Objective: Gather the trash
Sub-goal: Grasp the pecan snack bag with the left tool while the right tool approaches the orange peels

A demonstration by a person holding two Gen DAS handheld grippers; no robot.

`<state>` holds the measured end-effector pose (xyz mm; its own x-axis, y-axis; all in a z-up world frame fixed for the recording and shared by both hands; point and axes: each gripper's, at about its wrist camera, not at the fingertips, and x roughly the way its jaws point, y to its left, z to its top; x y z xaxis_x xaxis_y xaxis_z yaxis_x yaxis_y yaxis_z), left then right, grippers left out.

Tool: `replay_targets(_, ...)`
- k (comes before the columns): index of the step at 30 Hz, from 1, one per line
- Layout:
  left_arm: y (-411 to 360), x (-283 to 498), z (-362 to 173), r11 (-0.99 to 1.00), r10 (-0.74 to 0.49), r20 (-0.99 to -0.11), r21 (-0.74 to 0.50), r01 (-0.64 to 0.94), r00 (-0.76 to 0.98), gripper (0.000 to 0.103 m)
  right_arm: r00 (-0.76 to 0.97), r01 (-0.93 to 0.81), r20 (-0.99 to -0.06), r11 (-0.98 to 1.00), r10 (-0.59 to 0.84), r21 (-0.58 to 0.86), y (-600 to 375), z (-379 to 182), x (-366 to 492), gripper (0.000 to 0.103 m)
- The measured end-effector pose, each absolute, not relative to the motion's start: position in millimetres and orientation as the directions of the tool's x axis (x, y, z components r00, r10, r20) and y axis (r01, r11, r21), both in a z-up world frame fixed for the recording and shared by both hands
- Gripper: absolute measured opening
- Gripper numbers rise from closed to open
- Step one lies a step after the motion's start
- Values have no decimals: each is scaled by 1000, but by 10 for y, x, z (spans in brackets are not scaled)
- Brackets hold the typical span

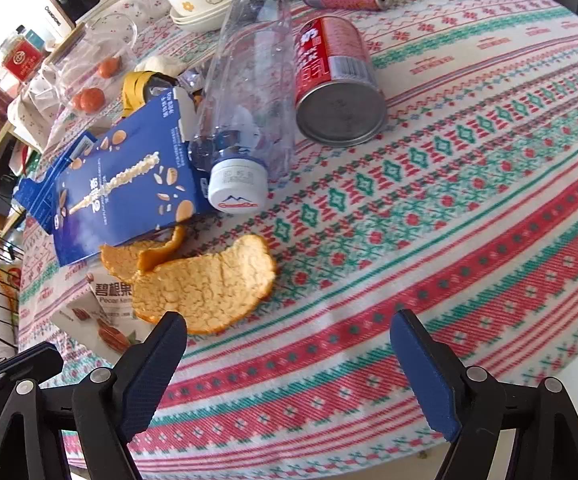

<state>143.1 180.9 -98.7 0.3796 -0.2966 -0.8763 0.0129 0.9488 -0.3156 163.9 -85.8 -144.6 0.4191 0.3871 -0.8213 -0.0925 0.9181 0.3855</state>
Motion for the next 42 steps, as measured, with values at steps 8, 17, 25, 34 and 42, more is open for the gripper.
replay_targets(8, 1750, 1581, -1079, 940, -307, -876, -339, -24, 371, 43, 469, -97, -769, 891, 434, 444, -683, -1575, 1802, 47)
replay_targets(17, 1738, 1781, -1186, 909, -346, -866, -405, -100, 362, 42, 448, -167, -777, 895, 443, 414, -570, -1528, 1758, 8)
replay_targets(25, 1467, 1909, -1319, 919, -326, -885, -380, -110, 334, 42, 491, -169, -759, 902, 427, 398, -977, -1242, 1636, 8)
replay_targets(34, 1368, 1931, -1434, 930, -281, -905, -339, -143, 321, 14, 445, -127, -777, 890, 446, 438, -1192, -1295, 1583, 41)
replay_targets(42, 1581, 1767, -1242, 953, -228, -898, -284, -101, 375, 9, 438, -127, -775, 885, 455, 448, -1086, -1379, 1641, 60)
